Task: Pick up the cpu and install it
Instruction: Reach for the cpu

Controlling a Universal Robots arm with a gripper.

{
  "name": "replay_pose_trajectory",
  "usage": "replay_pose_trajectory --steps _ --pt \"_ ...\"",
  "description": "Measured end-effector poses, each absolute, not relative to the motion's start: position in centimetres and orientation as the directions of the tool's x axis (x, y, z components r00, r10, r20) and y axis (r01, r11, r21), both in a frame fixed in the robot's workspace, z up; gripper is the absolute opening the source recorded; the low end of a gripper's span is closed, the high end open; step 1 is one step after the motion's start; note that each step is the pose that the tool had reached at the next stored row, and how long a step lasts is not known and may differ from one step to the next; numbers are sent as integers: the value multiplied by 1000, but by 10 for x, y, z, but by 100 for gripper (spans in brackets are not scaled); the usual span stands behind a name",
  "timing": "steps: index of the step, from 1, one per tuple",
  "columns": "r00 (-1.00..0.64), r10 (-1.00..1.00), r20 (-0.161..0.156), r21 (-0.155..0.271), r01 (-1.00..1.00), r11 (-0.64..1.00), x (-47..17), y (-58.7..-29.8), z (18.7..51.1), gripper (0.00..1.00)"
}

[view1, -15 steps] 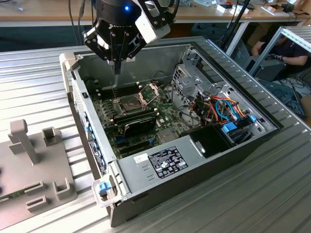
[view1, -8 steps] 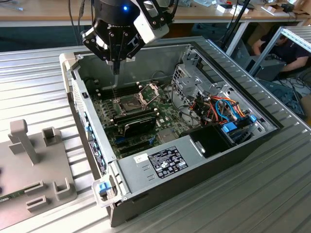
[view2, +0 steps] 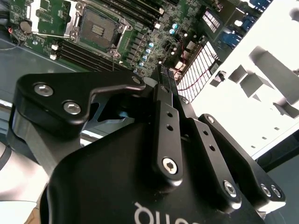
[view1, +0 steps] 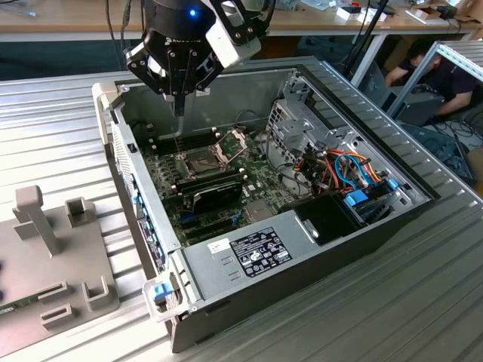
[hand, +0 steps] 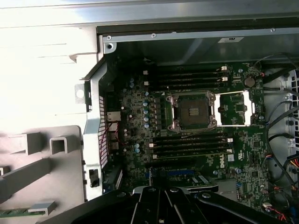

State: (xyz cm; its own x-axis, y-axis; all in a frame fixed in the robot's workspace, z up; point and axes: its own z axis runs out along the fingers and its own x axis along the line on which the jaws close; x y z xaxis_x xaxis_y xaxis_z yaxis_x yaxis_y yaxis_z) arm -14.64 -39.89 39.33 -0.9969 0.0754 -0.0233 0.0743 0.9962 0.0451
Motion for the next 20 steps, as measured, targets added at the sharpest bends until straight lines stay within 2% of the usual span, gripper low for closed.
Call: replay_pose_trajectory --steps 20 --pt "-997 75 -23 45 74 996 -155 -399 393 11"
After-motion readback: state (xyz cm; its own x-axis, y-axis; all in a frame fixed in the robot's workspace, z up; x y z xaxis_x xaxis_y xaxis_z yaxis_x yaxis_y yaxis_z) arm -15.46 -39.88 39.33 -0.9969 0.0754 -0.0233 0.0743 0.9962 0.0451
